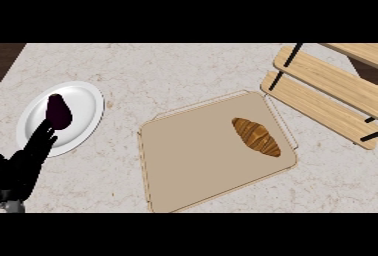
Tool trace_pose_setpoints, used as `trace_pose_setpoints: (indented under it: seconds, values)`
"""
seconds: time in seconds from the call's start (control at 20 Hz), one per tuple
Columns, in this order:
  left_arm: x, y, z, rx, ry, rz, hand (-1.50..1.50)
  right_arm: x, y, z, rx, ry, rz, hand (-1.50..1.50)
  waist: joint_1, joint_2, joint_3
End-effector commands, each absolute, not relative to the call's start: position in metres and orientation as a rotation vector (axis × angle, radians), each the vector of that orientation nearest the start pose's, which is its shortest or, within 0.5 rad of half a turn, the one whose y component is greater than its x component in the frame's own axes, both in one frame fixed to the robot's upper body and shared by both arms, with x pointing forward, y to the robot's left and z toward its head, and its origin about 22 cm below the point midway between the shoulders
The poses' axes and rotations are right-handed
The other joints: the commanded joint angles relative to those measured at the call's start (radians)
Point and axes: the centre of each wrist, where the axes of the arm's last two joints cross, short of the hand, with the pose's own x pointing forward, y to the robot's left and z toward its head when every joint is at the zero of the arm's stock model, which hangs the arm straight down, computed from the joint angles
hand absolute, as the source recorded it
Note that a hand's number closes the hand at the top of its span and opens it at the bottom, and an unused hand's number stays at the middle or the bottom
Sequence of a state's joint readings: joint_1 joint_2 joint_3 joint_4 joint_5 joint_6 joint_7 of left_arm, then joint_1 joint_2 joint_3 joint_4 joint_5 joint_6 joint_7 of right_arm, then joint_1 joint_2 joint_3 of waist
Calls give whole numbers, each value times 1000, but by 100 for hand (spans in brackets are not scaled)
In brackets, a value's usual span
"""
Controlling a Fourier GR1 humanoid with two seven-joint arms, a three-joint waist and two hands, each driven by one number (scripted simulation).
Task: Pick the bell pepper from the tray and place it in the tiered shelf
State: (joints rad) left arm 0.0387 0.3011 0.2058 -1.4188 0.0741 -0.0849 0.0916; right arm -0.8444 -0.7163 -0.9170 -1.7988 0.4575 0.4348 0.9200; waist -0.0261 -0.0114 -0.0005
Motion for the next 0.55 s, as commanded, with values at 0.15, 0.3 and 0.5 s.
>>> trace_pose_setpoints:
  seconds: [0.15,0.3,0.5]
  values:
    - [220,372,-4,300,-1297,17,0,91,-462,412,-1155,-1413,-385,-150,-53,-14,1]
    - [200,375,-11,320,-1277,43,0,62,-478,417,-1187,-1369,-343,-150,-63,-24,2]
    - [205,374,-18,313,-1281,30,0,21,-495,428,-1185,-1397,-338,-150,-70,-16,-1]
